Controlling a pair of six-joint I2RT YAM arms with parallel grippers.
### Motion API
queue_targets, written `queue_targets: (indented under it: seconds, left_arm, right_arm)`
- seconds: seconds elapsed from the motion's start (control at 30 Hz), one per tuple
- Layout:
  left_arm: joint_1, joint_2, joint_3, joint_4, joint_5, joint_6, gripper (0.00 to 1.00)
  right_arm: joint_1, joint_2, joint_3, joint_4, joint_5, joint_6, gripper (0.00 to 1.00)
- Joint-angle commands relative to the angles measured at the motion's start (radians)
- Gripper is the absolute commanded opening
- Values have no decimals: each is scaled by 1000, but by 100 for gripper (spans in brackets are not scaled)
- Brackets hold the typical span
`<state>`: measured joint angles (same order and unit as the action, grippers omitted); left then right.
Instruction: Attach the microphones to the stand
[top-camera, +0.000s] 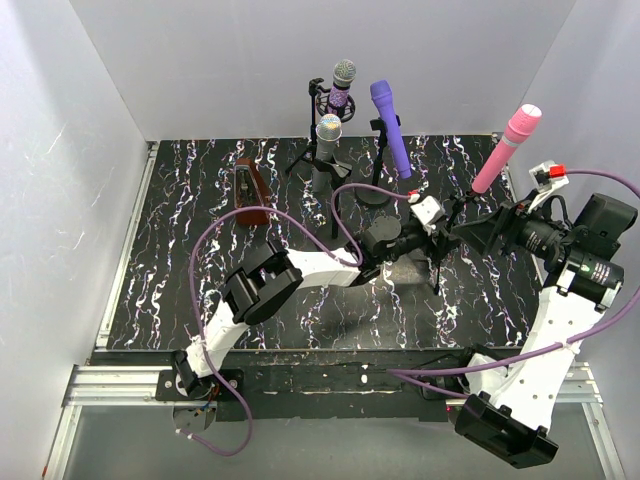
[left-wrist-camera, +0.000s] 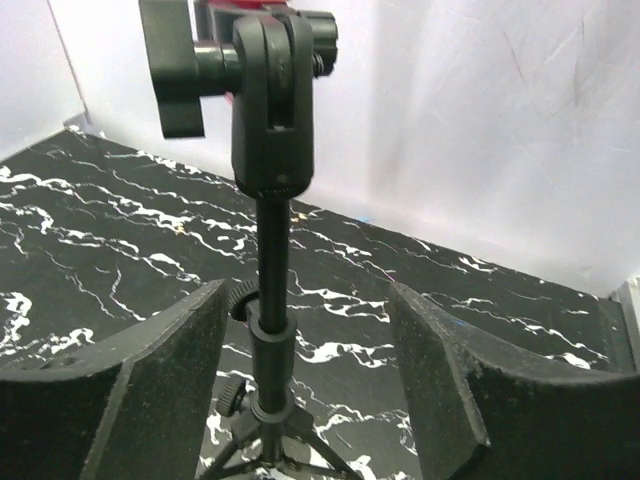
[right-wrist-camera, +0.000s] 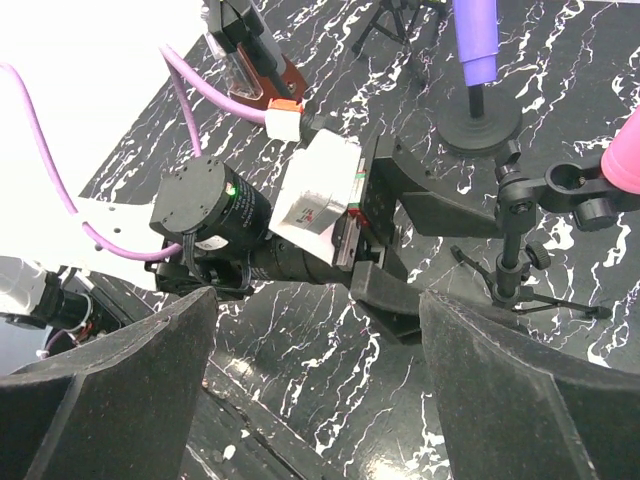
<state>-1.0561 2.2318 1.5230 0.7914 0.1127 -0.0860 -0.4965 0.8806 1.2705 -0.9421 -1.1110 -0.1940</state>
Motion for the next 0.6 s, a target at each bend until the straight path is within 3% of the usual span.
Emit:
queue_targets:
  seconds: [0.0, 0.07, 0.17, 0.27, 0.37, 0.47, 0.57]
  left_arm:
    - [-1, 18, 63, 45, -48, 12, 61]
    - [-2, 31, 80, 45, -57, 15, 55]
    - [-2, 51, 115, 32, -90, 35, 53]
    - [-2, 75, 146, 28, -134, 49, 39]
    - [-2, 91, 169, 34, -137, 58, 34]
    - [-4, 91, 192, 9, -130, 81, 3]
    - [-8, 52, 163, 19, -172, 158, 0]
  right_arm:
    - [-8, -14, -13, 52, -39, 34, 88]
    - [-8, -15, -22, 60, -44, 37, 88]
    - [-11, -17, -31, 72, -52, 45, 88]
    - [-14, -15, -31, 77, -59, 47, 88]
    - [-19, -14, -33, 77, -61, 45, 88]
    - [-22, -12, -37, 80, -66, 47, 88]
    - [-27, -12, -39, 80, -70, 47, 88]
